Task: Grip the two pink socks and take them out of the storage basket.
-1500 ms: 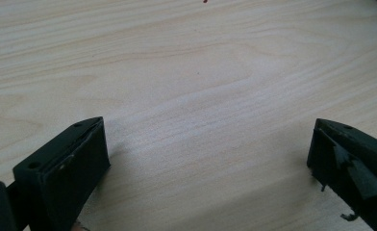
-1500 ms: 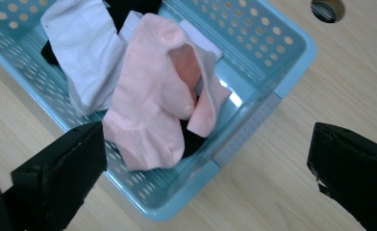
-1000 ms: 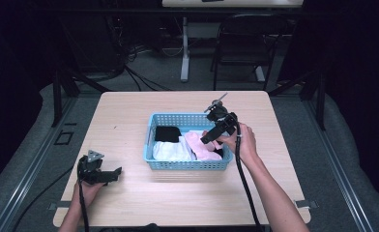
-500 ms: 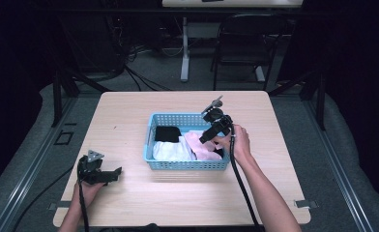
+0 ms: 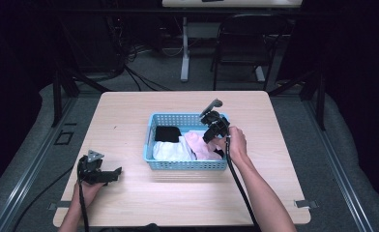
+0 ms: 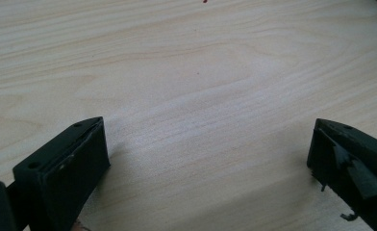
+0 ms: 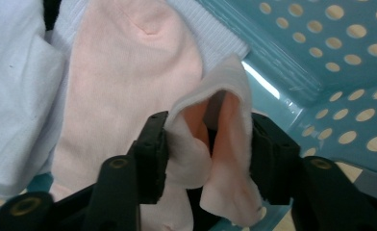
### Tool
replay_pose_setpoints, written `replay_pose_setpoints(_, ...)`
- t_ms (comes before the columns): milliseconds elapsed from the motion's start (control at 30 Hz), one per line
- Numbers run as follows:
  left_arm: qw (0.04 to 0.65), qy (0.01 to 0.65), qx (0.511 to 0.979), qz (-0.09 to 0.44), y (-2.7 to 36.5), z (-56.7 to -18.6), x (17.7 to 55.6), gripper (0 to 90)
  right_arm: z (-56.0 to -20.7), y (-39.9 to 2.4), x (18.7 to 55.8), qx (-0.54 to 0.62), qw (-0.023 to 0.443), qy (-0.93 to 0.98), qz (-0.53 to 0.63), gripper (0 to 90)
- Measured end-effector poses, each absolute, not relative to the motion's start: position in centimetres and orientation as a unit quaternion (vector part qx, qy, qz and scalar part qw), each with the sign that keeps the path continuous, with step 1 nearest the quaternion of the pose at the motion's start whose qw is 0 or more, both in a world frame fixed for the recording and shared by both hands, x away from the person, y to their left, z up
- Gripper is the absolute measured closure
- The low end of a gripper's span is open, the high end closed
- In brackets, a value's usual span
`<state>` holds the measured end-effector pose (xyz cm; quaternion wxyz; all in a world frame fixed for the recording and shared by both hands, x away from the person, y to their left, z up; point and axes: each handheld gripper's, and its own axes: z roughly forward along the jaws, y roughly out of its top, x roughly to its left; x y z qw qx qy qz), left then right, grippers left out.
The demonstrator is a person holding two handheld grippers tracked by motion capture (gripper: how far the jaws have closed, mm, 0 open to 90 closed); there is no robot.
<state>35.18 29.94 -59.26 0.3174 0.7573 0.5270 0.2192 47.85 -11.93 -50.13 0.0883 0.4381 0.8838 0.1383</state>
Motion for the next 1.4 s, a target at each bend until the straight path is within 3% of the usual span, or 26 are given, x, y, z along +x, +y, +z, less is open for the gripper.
replay_pose_setpoints(133, 0.317, 0.527, 0.757, 0.219, 29.9, -59.3, 35.2, 0.7, -50.2, -12.0, 47.8, 0.438, 0.085, 0.885, 0.135, 76.2)
replay_pose_setpoints(233, 0.317, 0.527, 0.757, 0.219, 29.9, -59.3, 35.2, 0.7, -50.1, -12.1, 47.6, 0.444, 0.086, 0.879, 0.151, 79.8)
replay_pose_setpoints(1400, 0.317, 0.527, 0.757, 0.219, 29.9, -59.3, 35.2, 0.7, -41.9, -14.7, 44.5, 0.409, 0.090, 0.880, 0.224, 79.6)
